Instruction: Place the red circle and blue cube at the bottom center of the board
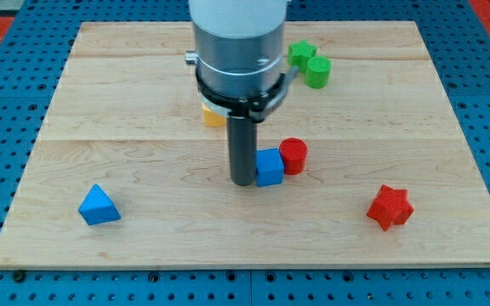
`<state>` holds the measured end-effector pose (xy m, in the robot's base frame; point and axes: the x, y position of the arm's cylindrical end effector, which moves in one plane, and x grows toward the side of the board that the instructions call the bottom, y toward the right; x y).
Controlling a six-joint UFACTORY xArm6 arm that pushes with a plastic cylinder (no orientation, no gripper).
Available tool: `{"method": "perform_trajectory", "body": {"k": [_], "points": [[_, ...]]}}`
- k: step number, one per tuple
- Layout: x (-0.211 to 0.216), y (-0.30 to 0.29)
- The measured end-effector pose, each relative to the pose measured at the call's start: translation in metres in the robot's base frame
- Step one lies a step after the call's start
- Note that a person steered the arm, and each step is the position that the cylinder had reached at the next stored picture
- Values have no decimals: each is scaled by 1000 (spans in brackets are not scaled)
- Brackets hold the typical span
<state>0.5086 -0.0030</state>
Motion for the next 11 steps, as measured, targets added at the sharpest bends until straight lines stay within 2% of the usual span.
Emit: {"method": "perform_trajectory", "body": {"k": [1, 2, 3, 4, 6, 8, 9, 11], "points": [[-57, -3], [-63, 7], [-17, 37], [0, 42], [-5, 46], [-19, 126], [-25, 142], [-27, 127]]}}
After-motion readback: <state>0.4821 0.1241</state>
